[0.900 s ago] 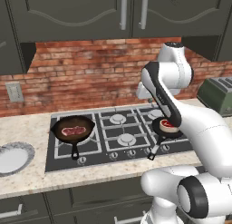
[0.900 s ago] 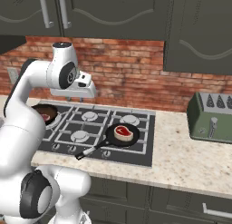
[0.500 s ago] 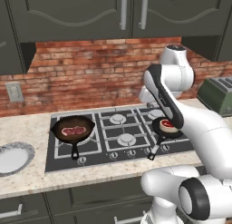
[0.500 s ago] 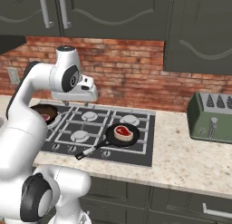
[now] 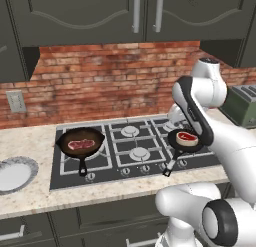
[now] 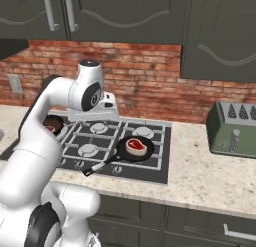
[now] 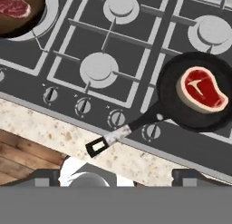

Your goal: Place one of the steaks on the plate and the other in the bowl. Then place the bowl in the fridge.

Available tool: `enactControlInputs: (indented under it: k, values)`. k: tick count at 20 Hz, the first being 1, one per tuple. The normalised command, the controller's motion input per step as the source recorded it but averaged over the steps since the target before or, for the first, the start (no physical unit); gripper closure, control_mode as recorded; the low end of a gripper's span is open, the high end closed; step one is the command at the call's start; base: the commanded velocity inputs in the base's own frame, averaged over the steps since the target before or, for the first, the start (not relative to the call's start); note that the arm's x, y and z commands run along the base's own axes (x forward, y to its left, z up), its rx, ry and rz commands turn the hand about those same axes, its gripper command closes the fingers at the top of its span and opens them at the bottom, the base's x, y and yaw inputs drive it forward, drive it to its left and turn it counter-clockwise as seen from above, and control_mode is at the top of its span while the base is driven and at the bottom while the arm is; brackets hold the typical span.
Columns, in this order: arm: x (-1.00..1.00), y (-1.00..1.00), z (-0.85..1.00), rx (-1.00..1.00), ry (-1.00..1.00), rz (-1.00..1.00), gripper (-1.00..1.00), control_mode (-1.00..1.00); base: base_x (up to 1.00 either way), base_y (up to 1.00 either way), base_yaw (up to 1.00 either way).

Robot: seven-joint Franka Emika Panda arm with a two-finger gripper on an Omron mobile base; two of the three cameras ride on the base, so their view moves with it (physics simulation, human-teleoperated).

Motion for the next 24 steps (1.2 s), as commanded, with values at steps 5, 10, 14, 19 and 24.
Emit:
enactControlInputs:
  k: [5,10,14,19,24]
  values:
    - [-0.12,-0.6,-0.22,-0.02,0.02,0.08,-1.0,-1.0,0.0,0.0,0.0]
    - [-0.05,-0.23,-0.13,0.0,0.02,0.14,-1.0,-1.0,0.0,0.0,0.0]
    - [0.0,-0.23,-0.21,0.0,0.0,0.1,-1.0,-1.0,0.0,0.0,0.0]
    - [0.03,-0.4,-0.42,-0.04,0.0,0.14,-1.0,-1.0,0.0,0.0,0.0]
    - [0.09,-0.28,-0.44,-0.09,0.0,0.12,-1.0,-1.0,0.0,0.0,0.0]
